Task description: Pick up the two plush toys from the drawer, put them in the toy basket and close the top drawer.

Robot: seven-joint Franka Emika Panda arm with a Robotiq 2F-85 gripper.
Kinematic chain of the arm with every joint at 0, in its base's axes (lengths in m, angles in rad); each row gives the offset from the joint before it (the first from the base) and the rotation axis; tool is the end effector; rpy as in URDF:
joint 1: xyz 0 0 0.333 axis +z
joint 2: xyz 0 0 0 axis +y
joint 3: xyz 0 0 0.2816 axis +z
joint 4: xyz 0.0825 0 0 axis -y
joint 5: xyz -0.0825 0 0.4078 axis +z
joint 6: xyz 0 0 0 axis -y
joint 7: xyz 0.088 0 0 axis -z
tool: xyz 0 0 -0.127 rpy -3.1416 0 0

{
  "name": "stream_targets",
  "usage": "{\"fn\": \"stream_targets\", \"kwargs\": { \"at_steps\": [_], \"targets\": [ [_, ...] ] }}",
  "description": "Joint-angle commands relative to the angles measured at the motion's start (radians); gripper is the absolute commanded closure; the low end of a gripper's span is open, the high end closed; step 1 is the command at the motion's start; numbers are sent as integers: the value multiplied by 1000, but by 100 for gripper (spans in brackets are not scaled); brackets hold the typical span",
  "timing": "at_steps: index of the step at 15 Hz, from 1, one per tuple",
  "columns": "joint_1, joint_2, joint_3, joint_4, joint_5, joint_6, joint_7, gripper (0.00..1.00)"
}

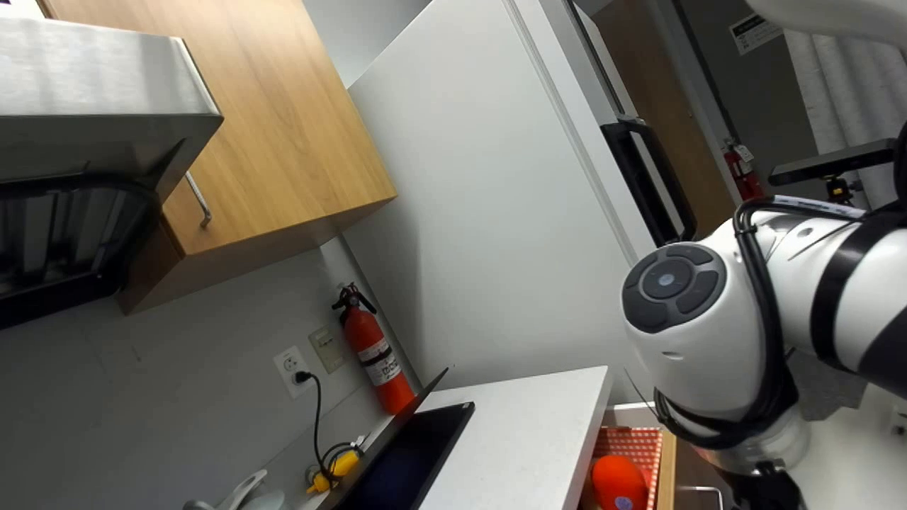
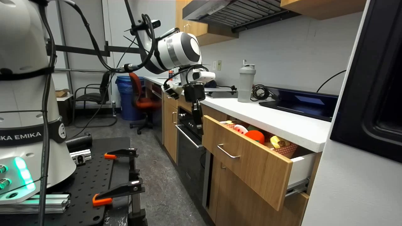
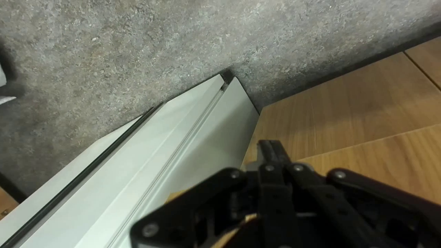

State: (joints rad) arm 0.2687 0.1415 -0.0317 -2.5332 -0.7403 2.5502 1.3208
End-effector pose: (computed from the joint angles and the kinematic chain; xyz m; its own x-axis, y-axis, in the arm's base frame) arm 0.4369 0.1063 0.1359 0.8945 -0.3759 0.2419 -0.4367 -0.8504 0.2934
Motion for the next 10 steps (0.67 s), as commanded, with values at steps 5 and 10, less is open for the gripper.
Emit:
{"fn": "stream_targets", "kwargs": {
  "at_steps": [5,10],
  "targets": [
    [-24,-113,133,-98,182,-37,-42,73],
    [-27,-79,138,-79,156,-22,-17,73]
  ]
}}
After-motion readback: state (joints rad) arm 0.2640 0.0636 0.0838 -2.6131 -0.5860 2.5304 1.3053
